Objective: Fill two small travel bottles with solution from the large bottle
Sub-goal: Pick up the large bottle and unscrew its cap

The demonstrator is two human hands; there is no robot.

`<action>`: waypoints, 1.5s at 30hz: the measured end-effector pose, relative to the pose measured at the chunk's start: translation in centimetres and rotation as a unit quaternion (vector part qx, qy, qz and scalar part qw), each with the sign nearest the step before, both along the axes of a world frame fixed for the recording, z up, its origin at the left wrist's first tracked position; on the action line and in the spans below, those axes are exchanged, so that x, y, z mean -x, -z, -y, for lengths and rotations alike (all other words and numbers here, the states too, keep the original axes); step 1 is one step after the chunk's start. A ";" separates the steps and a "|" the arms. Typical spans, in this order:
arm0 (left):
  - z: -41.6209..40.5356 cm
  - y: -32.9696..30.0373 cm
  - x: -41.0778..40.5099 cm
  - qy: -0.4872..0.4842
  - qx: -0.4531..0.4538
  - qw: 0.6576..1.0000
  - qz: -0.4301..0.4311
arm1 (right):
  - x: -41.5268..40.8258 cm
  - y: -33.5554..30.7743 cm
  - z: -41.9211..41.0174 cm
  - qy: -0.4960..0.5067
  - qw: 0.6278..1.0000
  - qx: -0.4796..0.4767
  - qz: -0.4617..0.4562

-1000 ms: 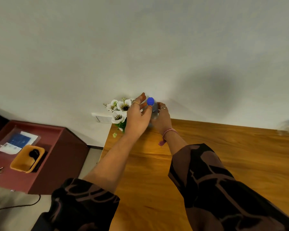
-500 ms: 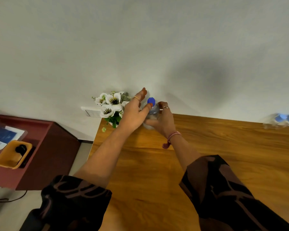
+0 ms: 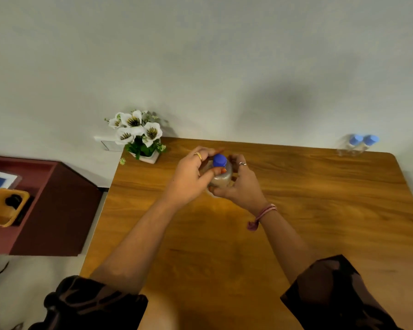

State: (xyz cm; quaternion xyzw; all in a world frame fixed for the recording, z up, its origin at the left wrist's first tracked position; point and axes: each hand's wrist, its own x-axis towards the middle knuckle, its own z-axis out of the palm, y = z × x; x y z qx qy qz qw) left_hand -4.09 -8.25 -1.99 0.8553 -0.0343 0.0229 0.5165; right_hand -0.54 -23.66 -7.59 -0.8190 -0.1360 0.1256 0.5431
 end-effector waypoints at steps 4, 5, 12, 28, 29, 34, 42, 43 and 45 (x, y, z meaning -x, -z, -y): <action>3.2 0.2 2.7 -0.022 -0.001 1.000 -0.007 | 3.3 -0.1 3.3 -0.002 1.000 0.001 -0.010; 3.9 0.2 3.3 -0.027 -0.009 1.000 -0.004 | 3.9 -0.1 4.0 -0.003 1.000 0.001 -0.014; 9.2 -0.3 7.2 -0.021 0.002 0.998 -0.053 | 8.6 -0.6 9.0 0.014 1.000 0.001 -0.003; 15.4 -0.9 13.2 0.029 -0.035 0.999 0.011 | 13.7 -1.2 15.9 0.020 1.000 0.008 -0.010; 15.6 -0.8 13.3 0.026 -0.043 0.999 0.009 | 13.9 -1.2 16.0 0.019 1.000 0.005 -0.012; 16.0 -1.8 13.7 0.102 -0.041 0.994 -0.024 | 14.5 -1.2 17.0 0.009 1.000 -0.003 -0.016; 16.1 -2.7 13.4 0.154 -0.224 0.962 0.011 | 14.9 -0.5 17.0 0.010 0.999 0.006 -0.030; 16.1 -2.6 13.3 0.139 -0.233 0.962 0.017 | 14.9 -0.4 16.9 0.016 0.999 0.006 -0.032; 16.0 -2.6 12.9 0.103 -0.231 0.967 0.032 | 14.8 -0.2 16.8 0.032 0.999 0.011 -0.030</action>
